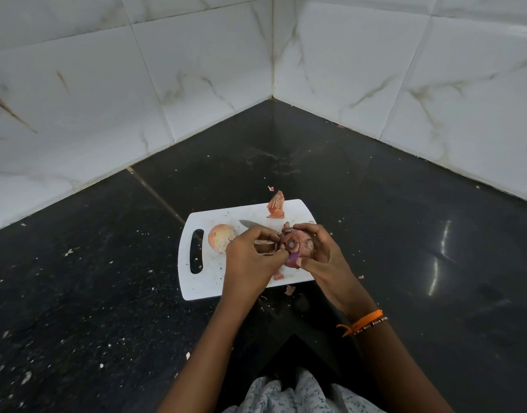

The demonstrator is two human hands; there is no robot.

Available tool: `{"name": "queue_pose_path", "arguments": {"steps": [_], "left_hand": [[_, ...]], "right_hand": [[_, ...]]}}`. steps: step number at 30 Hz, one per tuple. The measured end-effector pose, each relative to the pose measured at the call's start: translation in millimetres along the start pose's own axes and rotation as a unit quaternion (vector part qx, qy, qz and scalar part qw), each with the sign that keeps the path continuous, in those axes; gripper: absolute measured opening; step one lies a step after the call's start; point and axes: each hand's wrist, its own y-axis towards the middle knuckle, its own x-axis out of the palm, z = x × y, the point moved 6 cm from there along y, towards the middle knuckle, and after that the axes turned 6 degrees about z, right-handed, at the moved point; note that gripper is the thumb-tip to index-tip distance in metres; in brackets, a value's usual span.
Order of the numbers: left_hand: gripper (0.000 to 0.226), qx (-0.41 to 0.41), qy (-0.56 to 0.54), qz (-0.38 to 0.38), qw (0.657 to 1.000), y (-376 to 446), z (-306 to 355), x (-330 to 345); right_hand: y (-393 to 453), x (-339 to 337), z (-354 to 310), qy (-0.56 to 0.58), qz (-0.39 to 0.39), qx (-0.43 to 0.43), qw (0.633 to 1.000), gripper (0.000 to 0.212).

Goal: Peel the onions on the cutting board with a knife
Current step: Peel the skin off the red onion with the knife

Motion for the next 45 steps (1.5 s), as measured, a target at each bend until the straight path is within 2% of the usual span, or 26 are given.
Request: {"name": "queue_pose_path", "arguments": {"steps": [6,14,18,24,31,40,45], "left_hand": [[0.033,-0.008,-0.010,0.019,1.000,3,-4,-3],[0.010,-0.089,-0.118,0.023,0.989,0,-13,2],[0.014,-0.093,-0.105,0.020,0.990,1,-14,3],[0.024,-0.107,-0.141,0.012,0.984,2,-18,4],[0.022,-0.128,-0.153,0.019,0.980,4,-29,5],[0.035,-0.102,-0.074,0.010,0.992,2,-34,8],[0.018,-0.080,-0.084,0.014,0.993,1,-17,7]], "right_hand": [[-1,2,1,0.015,0.000,0.008,1.000,0.053],[-2,1,2,0.102,0.015,0.023,0.994,0.051],[-4,3,5,0.118,0.012,0.040,0.992,0.050],[-4,5,5,0.130,0.027,0.052,0.990,0.048],[-6,8,2,0.276,0.025,0.104,0.955,0.046],[-6,6,-2,0.384,0.034,0.117,0.915,0.051],[-7,6,1,0.402,0.044,0.117,0.907,0.053]]}}
